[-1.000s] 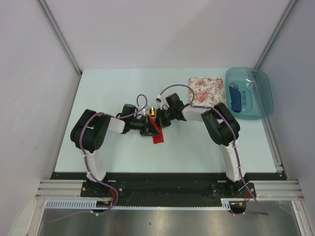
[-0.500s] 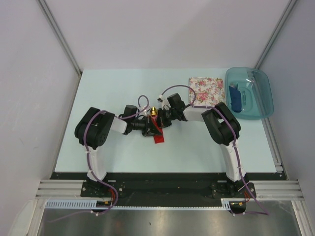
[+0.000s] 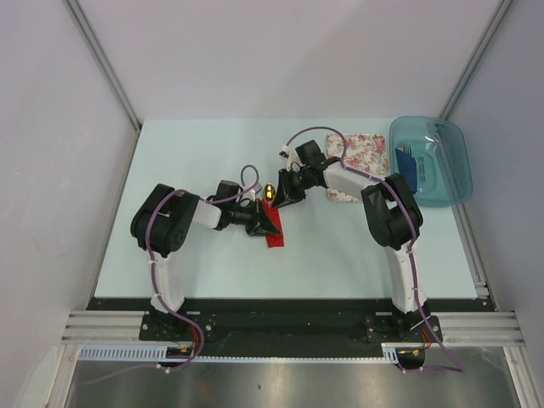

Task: Place the utensils on the paper napkin and roll it up

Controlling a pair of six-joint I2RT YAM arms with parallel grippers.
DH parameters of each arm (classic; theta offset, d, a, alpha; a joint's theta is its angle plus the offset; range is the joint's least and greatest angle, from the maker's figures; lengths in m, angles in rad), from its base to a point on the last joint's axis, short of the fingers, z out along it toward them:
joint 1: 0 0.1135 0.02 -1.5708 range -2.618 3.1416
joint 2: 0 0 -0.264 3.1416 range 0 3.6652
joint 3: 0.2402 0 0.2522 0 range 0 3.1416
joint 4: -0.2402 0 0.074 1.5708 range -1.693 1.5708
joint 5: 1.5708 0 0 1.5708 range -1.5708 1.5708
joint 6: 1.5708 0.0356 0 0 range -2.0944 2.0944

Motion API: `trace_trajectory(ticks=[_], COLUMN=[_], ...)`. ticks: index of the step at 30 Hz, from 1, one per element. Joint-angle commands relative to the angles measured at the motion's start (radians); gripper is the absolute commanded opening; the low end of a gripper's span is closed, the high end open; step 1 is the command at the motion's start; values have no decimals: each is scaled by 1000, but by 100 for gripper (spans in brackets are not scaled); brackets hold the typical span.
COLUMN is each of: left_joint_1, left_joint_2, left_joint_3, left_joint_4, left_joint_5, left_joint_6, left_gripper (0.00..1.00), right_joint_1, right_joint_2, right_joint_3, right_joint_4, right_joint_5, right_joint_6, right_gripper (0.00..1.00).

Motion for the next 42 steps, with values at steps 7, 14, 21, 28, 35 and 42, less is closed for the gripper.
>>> trace_trajectory(ticks=[7, 14, 21, 28, 35, 42], left_joint_1=[-39, -41, -42, -45, -36, -3], left_joint_2=[34, 25, 25, 8, -29, -167], left_joint_3=[-6, -5, 1, 0, -31, -105], left_joint_4=[-148, -161, -175, -177, -114, 38], left_joint_5=[-110, -107, -93, -84, -73, -18], left_joint_6=[124, 142, 151, 164, 138, 58], left_gripper=[7, 8, 6, 6, 11, 32], right_joint_1=[-29, -17, 8, 8, 8, 5], right_joint_2=[-25, -8, 27, 41, 21, 50], right_joint_3=[10, 4, 4, -2, -44, -58], right_joint_4=[-30, 10, -3, -12, 1, -13], right_joint_5=[-58, -94, -84, -76, -68, -35], right_joint_6=[28, 42, -5, -34, -50, -88], right_gripper=[41, 48, 43, 41, 0, 0])
